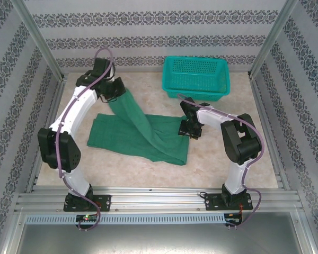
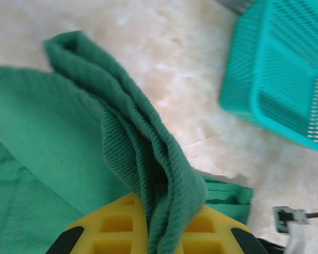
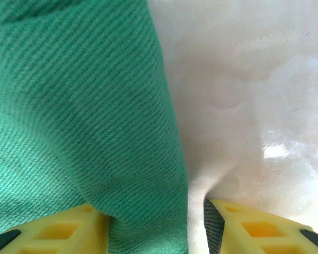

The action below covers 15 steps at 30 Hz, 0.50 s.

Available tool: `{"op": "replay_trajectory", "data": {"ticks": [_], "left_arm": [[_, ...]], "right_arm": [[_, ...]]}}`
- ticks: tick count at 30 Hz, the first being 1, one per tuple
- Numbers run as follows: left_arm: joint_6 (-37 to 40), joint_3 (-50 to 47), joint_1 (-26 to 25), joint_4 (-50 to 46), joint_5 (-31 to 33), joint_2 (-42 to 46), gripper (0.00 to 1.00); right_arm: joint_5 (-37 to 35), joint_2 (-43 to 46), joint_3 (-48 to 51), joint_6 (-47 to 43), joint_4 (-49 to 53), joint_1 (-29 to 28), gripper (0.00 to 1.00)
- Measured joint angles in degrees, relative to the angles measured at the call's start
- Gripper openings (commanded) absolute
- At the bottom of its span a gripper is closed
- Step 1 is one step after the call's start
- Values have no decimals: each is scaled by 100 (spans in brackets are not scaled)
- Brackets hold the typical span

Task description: Roll up the long pants

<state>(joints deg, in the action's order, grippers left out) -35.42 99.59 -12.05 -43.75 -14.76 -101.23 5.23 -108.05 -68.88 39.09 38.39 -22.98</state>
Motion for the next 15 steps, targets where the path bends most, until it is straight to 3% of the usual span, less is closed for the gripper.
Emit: {"op": "replay_trajectory", "data": {"ticks": [3, 6, 11, 12, 15], "left_arm": [[0, -131, -15, -79, 107, 142, 0], [-2, -975, 365, -70, 175, 680, 0], [-17, -3018, 1923, -118, 260, 1937, 2], [2, -3379, 2208, -155, 264, 2109, 23], [57, -4129, 2667, -173, 354, 2236, 52]], "right_arm": [[2, 0, -7, 4, 2, 0, 50], [11, -15, -35, 2, 24, 0, 50], [55, -173, -254, 2, 221, -2, 50], [96, -205, -302, 0, 216, -9, 51], [127, -249, -365, -2, 221, -55, 51]]}}
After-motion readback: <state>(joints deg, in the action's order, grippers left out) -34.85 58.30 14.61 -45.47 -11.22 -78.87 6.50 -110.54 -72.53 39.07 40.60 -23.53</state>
